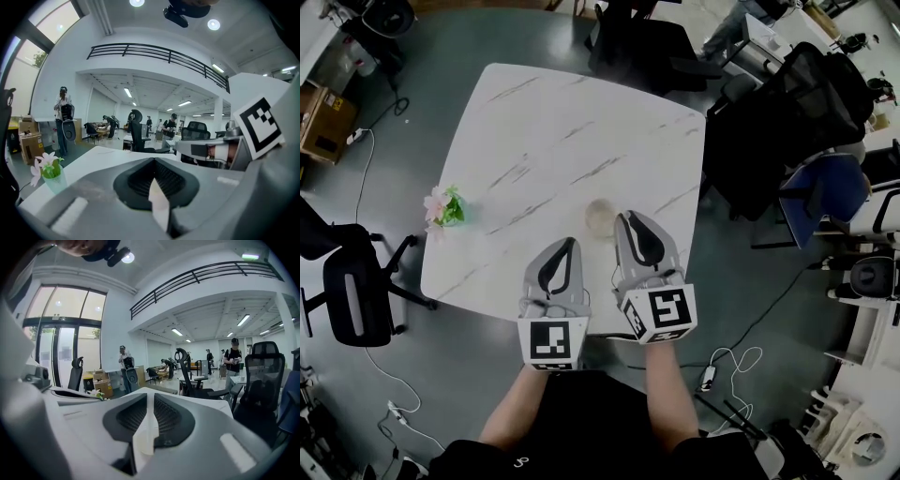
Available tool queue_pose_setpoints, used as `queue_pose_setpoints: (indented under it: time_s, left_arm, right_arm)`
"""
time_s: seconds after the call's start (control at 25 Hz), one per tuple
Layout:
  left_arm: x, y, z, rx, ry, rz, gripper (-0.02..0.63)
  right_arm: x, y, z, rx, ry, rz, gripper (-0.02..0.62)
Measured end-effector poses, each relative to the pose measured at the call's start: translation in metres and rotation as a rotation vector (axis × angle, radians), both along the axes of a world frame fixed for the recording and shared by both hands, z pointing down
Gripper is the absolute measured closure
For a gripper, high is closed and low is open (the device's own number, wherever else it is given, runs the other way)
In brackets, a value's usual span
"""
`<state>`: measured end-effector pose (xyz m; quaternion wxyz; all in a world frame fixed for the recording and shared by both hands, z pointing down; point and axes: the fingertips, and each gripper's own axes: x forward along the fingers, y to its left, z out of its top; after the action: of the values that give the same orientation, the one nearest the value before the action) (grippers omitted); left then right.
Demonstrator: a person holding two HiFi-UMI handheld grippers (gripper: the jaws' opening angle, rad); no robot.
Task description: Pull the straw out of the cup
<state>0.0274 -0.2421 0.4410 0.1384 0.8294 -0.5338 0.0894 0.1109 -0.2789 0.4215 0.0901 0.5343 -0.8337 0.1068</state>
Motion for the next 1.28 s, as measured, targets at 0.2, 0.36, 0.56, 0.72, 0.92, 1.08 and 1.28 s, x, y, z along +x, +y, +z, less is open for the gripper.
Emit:
queue_pose_setpoints:
  time_s: [0.2,0.36,0.56,0.72,0.92,1.08,1.28]
  left_arm:
    - [0.004,0.010,-0.015,0.024,0.006,0.011,0.606]
    - [0.007,0.018,-0.027,0.057,-0.005,0.027,0.606]
    - [0.011,0.029,-0.042,0.088,0.000,0.035,0.605]
    - [0.014,0.036,-0.055,0.117,-0.002,0.039,0.605]
    - [0.019,0.042,-0.072,0.171,-0.017,0.050,0.605]
    - [0.021,0.046,-0.085,0.204,-0.023,0.044,0.606]
    - [0.022,0.058,-0.096,0.221,-0.016,0.040,0.604]
  right_arm:
    - [0.011,0.015,-0.024,0.046,-0.053,0.024,0.548]
    - [0.019,0.029,-0.037,0.070,-0.089,0.043,0.548]
    - [0.031,0.048,-0.050,0.099,-0.131,0.060,0.548]
    - [0.041,0.066,-0.059,0.118,-0.150,0.068,0.548]
    - [0.053,0.084,-0.068,0.146,-0.171,0.076,0.549]
    - [0.058,0.095,-0.075,0.170,-0.187,0.073,0.549]
    - [0.056,0.109,-0.086,0.197,-0.187,0.060,0.549]
